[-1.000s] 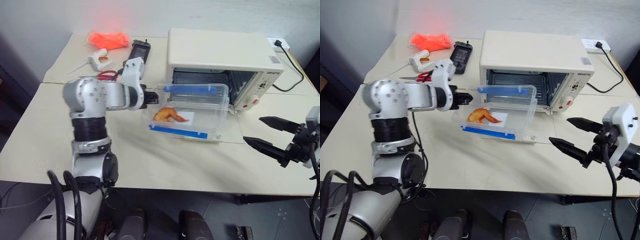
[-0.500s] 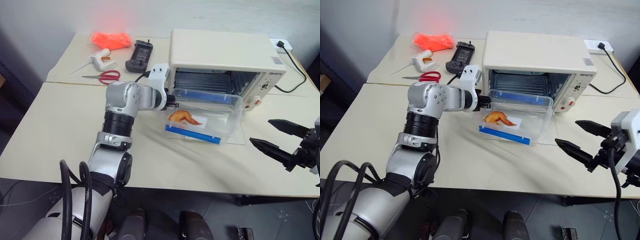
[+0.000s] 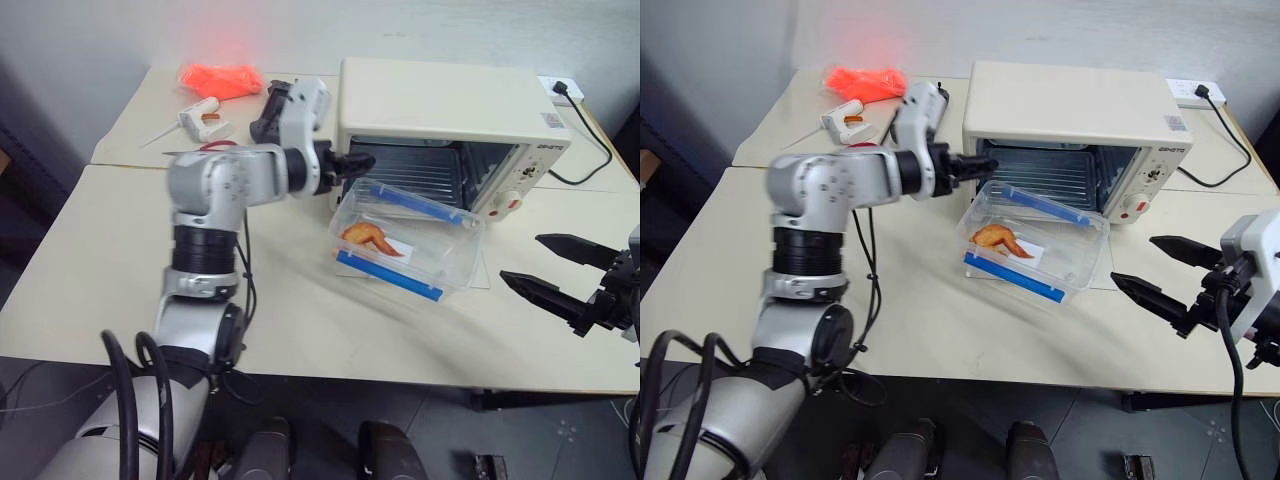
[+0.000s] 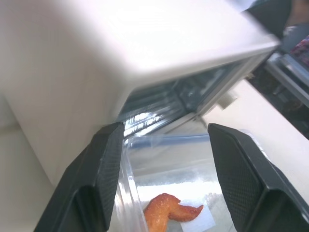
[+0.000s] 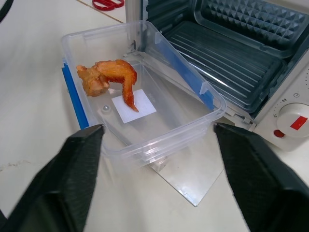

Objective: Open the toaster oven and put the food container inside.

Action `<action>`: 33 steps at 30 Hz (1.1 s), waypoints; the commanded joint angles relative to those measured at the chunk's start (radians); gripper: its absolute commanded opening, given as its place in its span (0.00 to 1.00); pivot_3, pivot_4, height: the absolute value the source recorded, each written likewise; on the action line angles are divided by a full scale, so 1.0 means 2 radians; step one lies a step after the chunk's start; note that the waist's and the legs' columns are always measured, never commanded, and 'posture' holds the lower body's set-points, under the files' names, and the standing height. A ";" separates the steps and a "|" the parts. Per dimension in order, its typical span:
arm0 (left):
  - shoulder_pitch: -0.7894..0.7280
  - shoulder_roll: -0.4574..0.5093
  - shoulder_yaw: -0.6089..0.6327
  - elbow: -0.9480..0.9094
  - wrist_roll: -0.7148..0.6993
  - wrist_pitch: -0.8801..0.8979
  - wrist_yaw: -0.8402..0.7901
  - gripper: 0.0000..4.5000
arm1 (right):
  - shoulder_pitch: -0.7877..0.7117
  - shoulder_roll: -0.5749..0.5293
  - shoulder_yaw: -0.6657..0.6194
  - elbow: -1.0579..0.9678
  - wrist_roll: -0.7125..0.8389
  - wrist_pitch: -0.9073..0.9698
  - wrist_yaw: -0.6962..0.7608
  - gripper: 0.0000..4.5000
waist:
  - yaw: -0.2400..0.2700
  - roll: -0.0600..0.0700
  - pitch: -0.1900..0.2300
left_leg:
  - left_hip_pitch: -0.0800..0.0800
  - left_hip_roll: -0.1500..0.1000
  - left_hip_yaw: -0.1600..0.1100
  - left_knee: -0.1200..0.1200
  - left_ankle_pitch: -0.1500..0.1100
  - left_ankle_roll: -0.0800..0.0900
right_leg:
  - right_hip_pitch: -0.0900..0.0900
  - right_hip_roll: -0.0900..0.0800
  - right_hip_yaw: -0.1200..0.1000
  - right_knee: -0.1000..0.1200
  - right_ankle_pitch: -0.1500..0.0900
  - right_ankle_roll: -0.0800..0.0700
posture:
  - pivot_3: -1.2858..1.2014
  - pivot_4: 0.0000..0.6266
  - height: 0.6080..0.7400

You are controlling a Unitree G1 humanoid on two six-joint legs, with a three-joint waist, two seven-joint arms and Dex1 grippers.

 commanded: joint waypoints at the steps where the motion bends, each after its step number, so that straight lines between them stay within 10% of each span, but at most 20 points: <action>1: 0.025 0.048 -0.009 -0.062 -0.048 -0.024 -0.112 0.46 | -0.002 -0.007 -0.028 -0.028 0.046 0.014 -0.005 0.58 | -0.001 0.000 0.000 | 0.000 0.000 0.000 0.000 0.000 0.000 | 0.000 0.000 0.000 0.000 0.000 0.000 | 0.52 0.24 1.00; 9: 0.113 0.160 -0.073 -0.103 -0.047 -0.120 -0.309 0.00 | 0.014 0.019 0.023 -0.093 0.092 0.019 -0.051 0.01 | 0.001 0.000 0.000 | 0.000 0.001 -0.001 0.001 0.000 0.001 | 0.001 -0.001 0.000 -0.001 0.000 0.000 | 0.52 0.24 1.00; 19: 0.158 0.186 -0.195 -0.049 0.051 -0.265 -0.433 0.00 | 0.056 0.055 0.164 -0.135 -0.003 -0.017 -0.091 0.01 | 0.000 0.001 0.000 | -0.001 0.001 -0.001 0.000 0.000 0.002 | 0.001 -0.001 0.000 -0.001 0.000 0.000 | 0.52 0.24 1.00; 33: 0.045 0.008 -0.189 0.197 0.147 -0.365 -0.320 0.00 | -0.122 0.050 0.279 0.060 -0.164 -0.102 -0.057 0.01 | 0.000 0.001 0.000 | -0.001 -0.002 -0.001 0.001 0.000 0.003 | 0.000 -0.001 0.000 0.000 0.000 0.000 | 0.52 0.24 1.00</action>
